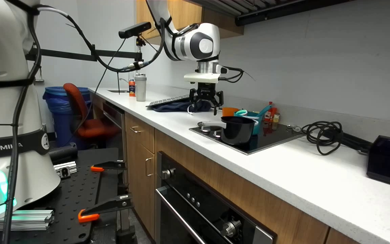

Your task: Close the lid on the pot

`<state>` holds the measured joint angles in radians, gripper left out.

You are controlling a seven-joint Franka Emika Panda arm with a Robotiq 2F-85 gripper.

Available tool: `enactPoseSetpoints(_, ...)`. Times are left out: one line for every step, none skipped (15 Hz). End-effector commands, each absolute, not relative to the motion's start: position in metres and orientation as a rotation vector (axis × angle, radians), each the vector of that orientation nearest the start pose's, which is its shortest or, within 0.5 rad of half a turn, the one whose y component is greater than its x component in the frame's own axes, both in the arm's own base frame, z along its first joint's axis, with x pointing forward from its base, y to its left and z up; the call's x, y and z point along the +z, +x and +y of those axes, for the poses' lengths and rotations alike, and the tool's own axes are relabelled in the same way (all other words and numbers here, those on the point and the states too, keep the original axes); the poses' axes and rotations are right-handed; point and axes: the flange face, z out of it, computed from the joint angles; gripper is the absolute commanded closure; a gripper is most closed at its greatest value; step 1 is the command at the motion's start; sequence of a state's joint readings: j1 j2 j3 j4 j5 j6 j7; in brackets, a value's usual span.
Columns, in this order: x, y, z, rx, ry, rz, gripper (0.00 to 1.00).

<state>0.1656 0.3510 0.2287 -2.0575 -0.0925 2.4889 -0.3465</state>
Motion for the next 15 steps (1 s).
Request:
enactPoseSetpoints(0.271,0.573,0.234,-0.144,-2.863,-1.226,0.00)
enactPoseSetpoints(0.268,0.575,0.234,-0.143,-2.863,-1.221,0.00)
enactPoseSetpoints(0.266,0.577,0.234,-0.141,-2.863,-1.215,0.00)
enactPoseSetpoints(0.263,0.579,0.233,-0.134,-2.866,-1.213,0.00)
enactPoseSetpoints(0.260,0.581,0.233,-0.128,-2.867,-1.211,0.00)
enactPoseSetpoints(0.257,0.582,0.233,-0.122,-2.869,-1.209,0.00)
enactPoseSetpoints(0.254,0.583,0.232,-0.118,-2.870,-1.205,0.00)
enactPoseSetpoints(0.251,0.585,0.231,-0.113,-2.870,-1.201,0.00)
enactPoseSetpoints(0.248,0.585,0.230,-0.107,-2.870,-1.195,0.00)
enactPoseSetpoints(0.245,0.586,0.229,-0.100,-2.870,-1.190,0.00)
enactPoseSetpoints(0.243,0.587,0.229,-0.094,-2.871,-1.186,0.00)
enactPoseSetpoints(0.240,0.587,0.228,-0.088,-2.871,-1.183,0.00)
enactPoseSetpoints(0.238,0.588,0.228,-0.084,-2.871,-1.180,0.01)
enactPoseSetpoints(0.237,0.589,0.228,-0.081,-2.871,-1.180,0.16)
enactPoseSetpoints(0.235,0.589,0.228,-0.077,-2.872,-1.179,0.25)
